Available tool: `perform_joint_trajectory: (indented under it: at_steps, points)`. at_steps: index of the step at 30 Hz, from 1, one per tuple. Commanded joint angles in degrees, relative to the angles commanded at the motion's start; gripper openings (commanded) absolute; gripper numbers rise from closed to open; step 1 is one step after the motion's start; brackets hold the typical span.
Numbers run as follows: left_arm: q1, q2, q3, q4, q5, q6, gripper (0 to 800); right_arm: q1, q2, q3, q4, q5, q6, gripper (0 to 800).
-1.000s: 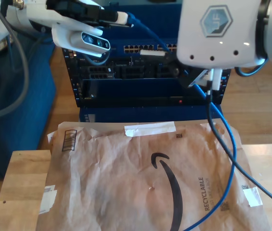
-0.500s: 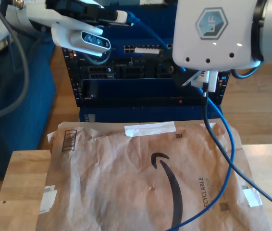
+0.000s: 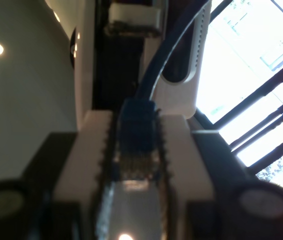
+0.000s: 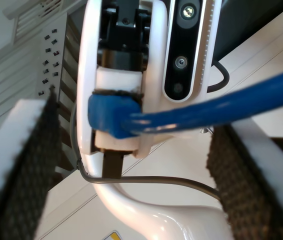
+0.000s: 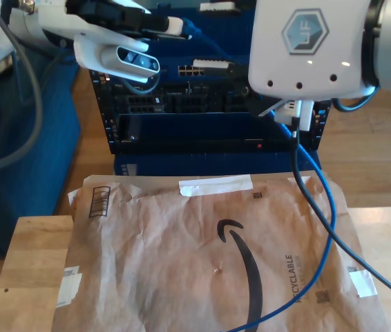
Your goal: Grab the cable and plug it in
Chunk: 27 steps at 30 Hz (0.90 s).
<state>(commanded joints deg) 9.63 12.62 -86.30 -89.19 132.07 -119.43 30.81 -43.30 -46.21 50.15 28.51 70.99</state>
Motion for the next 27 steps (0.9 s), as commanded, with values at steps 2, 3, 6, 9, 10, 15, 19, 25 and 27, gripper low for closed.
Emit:
perform_joint_trajectory:
  at_steps: [2, 3, 6, 9, 10, 15, 19, 25, 27]
  points:
    - [-0.09, -0.09, -0.09, 0.09, 0.09, 0.09, 36, -0.09, 0.00, 0.00, 0.88, 0.00, -0.09, 367]
    - [-0.09, -0.09, 0.00, 0.00, 0.18, 0.18, 36, -0.09, 0.00, 0.00, 1.23, 0.00, -0.09, 360]
    - [-0.09, -0.18, 0.00, 0.09, 0.35, 0.53, 47, -0.09, 0.00, 0.09, 1.32, 0.00, -0.09, 343]
    - [-0.18, -0.18, -0.09, 0.09, 0.44, 0.53, 45, -0.09, -0.09, 0.62, 1.41, -2.55, -0.09, 291]
    - [-0.18, -0.18, -0.09, 0.18, 0.44, 0.53, 44, 0.09, -0.09, 0.88, 1.41, -2.90, 0.00, 283]
    - [-0.35, -0.18, -0.09, 0.18, 0.44, 0.53, 44, 0.97, -0.09, 0.97, 1.32, -3.08, -0.09, 274]
    - [-0.35, -0.18, -0.09, 0.18, 0.35, 0.53, 44, 1.05, -0.09, 0.97, 1.32, -3.08, 0.00, 274]
    - [-0.35, -0.18, -0.09, 0.18, 0.35, 0.53, 44, 1.32, -0.09, 0.97, 1.41, -3.08, 0.09, 242]
    - [-0.35, -0.18, -0.18, 0.18, 0.35, 0.53, 44, 1.49, -0.09, 0.97, 1.41, -3.16, 0.09, 219]
